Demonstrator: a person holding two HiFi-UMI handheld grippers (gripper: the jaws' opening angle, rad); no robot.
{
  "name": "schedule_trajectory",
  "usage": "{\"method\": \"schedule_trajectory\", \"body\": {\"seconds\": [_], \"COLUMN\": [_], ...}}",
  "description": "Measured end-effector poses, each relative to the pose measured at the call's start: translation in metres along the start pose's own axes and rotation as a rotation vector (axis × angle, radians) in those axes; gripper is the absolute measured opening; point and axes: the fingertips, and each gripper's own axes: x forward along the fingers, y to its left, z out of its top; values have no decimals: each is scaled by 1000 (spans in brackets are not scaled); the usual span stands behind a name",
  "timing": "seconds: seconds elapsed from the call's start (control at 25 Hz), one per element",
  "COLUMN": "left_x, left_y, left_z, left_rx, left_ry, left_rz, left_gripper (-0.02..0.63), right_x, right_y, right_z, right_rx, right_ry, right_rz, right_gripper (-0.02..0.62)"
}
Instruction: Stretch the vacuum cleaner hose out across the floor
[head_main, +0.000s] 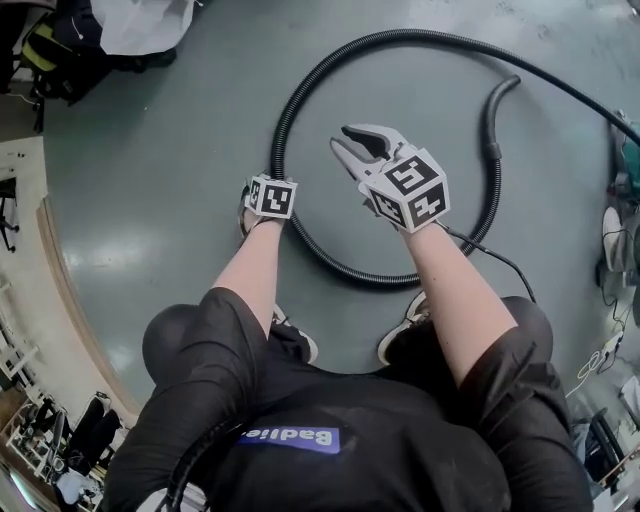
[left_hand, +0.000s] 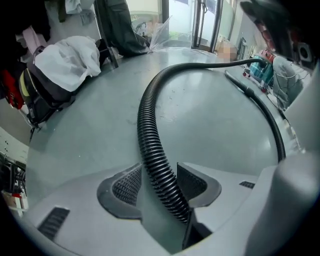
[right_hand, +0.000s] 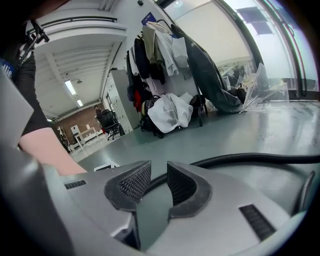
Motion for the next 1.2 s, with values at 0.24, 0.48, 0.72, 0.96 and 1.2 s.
{"method": "schedule_trajectory", "body": {"seconds": [0.24, 0.48, 0.72, 0.96, 1.2], "left_x": [10, -47, -121, -213, -276], "left_y": [7, 11, 6, 5, 5], "left_z": [2, 21, 59, 90, 98], "left_rx": [-19, 79, 173, 267, 348], "left_ry": [35, 89, -35, -184, -279], "left_rz": [-47, -21, -73, -106, -85], "left_gripper": [218, 217, 218, 213, 212], "right_x": [11, 37, 62, 86, 87], "right_y": [-2, 3, 17, 38, 68], "right_z": [-9, -13, -2, 24, 74], "right_rx": [-34, 114, 243, 696, 887], "right_ry": [32, 12, -18, -145, -308], "right_rz": [-10, 30, 65, 253, 471], "right_gripper": [84, 84, 84, 177, 198]}}
